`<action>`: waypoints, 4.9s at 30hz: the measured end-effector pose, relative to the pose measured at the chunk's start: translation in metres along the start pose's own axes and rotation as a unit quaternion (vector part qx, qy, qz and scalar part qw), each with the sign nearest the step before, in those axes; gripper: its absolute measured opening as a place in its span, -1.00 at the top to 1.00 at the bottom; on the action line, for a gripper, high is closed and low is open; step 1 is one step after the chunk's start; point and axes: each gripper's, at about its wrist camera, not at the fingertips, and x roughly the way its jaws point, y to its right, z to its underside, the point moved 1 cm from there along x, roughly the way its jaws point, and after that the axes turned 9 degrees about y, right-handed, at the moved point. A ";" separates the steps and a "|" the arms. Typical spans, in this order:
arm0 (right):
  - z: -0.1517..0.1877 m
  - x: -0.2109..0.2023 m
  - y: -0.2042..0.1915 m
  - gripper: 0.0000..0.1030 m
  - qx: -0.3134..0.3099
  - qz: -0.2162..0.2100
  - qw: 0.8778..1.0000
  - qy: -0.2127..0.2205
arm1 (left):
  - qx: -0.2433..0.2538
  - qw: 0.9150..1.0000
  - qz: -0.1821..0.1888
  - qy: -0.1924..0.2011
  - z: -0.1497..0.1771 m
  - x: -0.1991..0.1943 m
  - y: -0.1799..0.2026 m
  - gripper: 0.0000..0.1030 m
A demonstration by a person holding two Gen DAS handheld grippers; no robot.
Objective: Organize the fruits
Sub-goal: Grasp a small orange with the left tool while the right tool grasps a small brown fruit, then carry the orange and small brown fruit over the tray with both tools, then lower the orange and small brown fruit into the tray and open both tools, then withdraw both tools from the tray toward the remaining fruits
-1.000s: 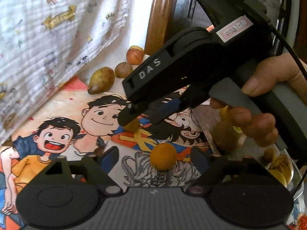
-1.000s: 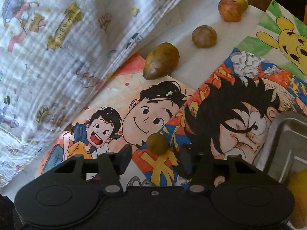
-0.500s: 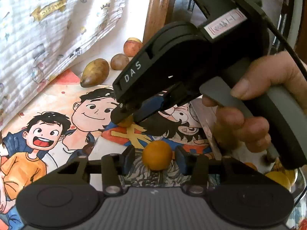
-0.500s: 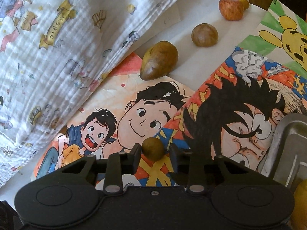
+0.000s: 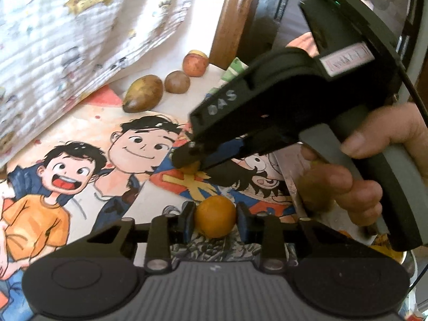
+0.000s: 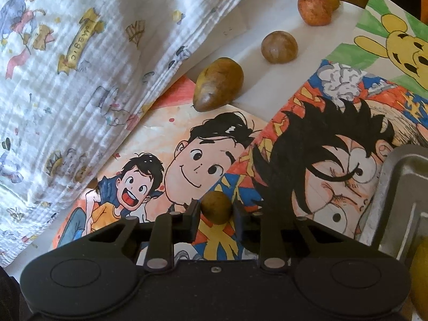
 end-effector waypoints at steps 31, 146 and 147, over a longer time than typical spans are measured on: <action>0.076 -0.177 -0.018 0.46 -0.006 0.033 0.987 0.160 | -0.026 0.998 -0.003 0.059 0.007 -0.083 0.047 0.32; 0.283 -0.333 0.007 -0.80 0.043 0.132 0.949 0.284 | 0.047 0.994 0.062 0.072 0.053 -0.176 0.126 -0.99; 0.286 -0.338 0.002 -0.88 0.048 0.126 0.949 0.286 | 0.048 0.994 0.055 0.076 0.053 -0.183 0.125 -0.99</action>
